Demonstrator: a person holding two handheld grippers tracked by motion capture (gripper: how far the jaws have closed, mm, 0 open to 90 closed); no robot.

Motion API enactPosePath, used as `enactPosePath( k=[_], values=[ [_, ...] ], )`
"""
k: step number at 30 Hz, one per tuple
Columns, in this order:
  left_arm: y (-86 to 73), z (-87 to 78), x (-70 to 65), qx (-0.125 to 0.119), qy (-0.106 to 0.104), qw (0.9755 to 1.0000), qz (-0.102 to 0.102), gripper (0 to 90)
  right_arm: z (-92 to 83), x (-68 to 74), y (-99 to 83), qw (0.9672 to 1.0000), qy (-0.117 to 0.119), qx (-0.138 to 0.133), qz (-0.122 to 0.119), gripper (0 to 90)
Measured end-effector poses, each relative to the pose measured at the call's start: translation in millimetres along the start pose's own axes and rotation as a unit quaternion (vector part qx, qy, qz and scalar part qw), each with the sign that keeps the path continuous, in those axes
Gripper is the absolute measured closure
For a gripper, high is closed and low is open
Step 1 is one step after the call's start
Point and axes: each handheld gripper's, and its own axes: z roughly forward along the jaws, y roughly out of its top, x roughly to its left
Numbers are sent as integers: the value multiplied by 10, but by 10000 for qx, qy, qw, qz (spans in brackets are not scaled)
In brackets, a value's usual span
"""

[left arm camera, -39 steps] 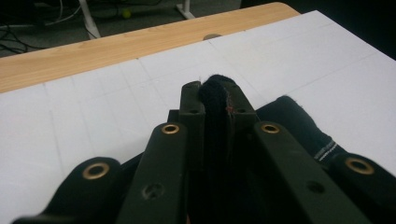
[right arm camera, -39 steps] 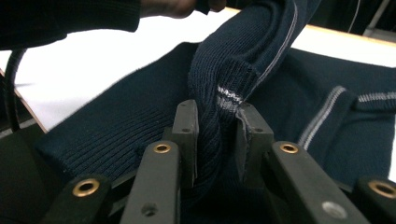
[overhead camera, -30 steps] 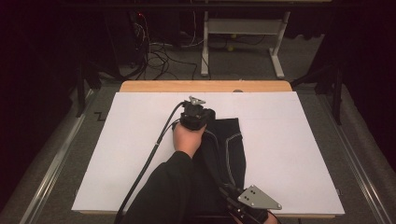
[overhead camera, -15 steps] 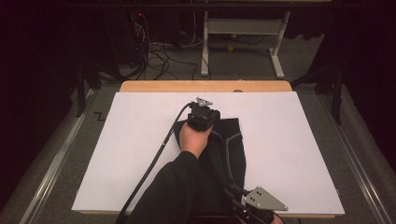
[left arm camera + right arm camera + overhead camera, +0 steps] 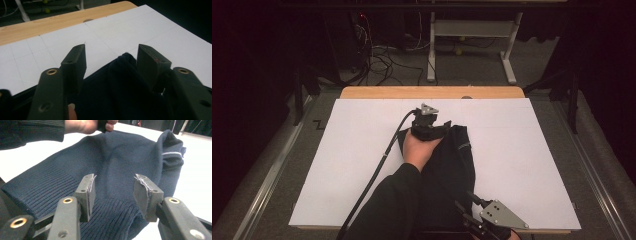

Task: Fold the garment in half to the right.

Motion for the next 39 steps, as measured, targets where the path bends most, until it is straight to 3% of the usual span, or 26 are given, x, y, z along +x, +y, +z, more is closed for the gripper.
enactPosePath(
  k=[15, 19, 28, 39],
  values=[
    [-340, -410, 325, -109, -67, 9999, -41, 268, 37, 19, 0, 10000, 30, 39, -5, 536],
    [-459, -512, 380, -81, -96, 9999, 33, 267, 44, 26, 0, 10000, 35, 39, 1, 536],
    [-740, -741, 522, -120, -95, 9998, -132, 218, 54, 38, -3, 10000, 21, 66, -20, 542],
    [-1069, -1133, 634, -217, -184, 9996, -43, 155, 64, 47, -5, 10000, 34, 70, -21, 549]
  ],
)
